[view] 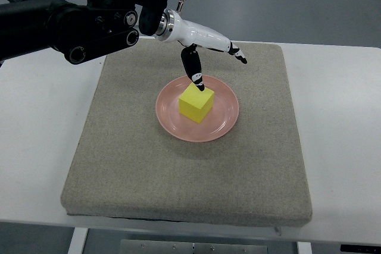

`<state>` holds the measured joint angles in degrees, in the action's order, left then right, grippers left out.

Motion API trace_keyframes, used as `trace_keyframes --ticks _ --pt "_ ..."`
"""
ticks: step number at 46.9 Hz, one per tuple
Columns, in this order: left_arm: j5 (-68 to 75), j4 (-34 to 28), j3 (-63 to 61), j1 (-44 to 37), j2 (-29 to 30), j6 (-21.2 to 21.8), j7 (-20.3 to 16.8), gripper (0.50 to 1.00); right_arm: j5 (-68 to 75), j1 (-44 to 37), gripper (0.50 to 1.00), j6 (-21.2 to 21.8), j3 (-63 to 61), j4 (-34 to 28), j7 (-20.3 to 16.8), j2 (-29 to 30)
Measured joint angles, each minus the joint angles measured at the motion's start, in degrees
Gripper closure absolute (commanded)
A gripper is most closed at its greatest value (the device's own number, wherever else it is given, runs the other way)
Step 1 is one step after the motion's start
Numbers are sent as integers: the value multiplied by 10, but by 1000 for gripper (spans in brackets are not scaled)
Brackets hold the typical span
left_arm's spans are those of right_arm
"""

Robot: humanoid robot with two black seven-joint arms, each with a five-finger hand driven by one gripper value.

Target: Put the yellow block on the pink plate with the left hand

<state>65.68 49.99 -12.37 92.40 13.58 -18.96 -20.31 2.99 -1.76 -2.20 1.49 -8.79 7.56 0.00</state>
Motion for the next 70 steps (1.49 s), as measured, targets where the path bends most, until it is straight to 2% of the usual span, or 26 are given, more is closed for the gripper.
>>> trace_keyframes --ticks 7,15,22,30,34,46,58,70 --pt "0 -52 11 -12 -1 14 0 514 0 0 576 0 0 0 0 0" --pt "-4 -111 18 -40 -10 69 0 514 0 0 576 0 0 0 0 0" --pt "-16 -177 32 -80 -29 137 0 512 0 0 576 0 0 0 0 0" --pt "-62 -296 73 -137 -80 226 2 519 0 0 576 0 0 0 0 0" --pt "-118 -350 98 -164 -107 249 3 529 0 0 576 0 0 0 0 0" --pt "-357 -400 122 -187 -119 252 9 536 0 0 576 0 0 0 0 0" --pt "-624 -414 132 -217 -117 240 21 536 0 0 576 0 0 0 0 0" --pt "-680 -418 189 -271 -116 162 17 538 0 0 576 0 0 0 0 0"
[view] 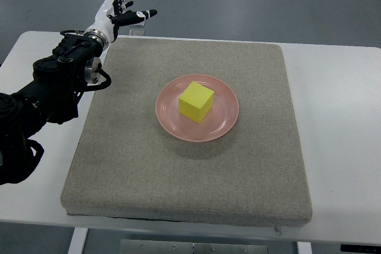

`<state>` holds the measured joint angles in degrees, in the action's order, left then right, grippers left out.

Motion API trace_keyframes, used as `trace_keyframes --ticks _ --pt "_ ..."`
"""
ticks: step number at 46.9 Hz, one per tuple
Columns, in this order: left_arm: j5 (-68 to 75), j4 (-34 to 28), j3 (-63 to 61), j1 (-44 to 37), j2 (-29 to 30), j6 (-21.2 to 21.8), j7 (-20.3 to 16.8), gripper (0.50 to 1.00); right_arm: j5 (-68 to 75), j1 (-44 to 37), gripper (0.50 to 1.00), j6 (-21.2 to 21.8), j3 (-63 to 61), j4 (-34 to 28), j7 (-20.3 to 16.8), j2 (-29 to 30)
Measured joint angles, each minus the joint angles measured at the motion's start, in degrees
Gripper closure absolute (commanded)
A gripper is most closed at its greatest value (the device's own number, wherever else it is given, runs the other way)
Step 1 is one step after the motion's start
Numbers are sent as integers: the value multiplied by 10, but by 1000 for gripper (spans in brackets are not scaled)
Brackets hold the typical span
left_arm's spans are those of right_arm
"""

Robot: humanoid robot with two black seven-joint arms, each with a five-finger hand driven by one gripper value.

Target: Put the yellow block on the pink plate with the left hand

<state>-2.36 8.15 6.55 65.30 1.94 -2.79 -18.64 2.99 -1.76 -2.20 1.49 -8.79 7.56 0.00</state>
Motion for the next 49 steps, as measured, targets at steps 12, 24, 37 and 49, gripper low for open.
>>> trace_keyframes --ticks 12,24,37,49 --pt "1 -17 100 -16 4 -23 -5 527 0 0 576 0 0 0 0 0" --pt "-2 -17 155 -12 9 -23 -26 529 0 0 576 0 0 0 0 0" --pt "-2 -16 194 -1 9 -26 -34 525 0 0 576 0 0 0 0 0" --pt "-1 -18 191 -9 10 -19 -34 516 0 0 576 0 -4 0 0 0"
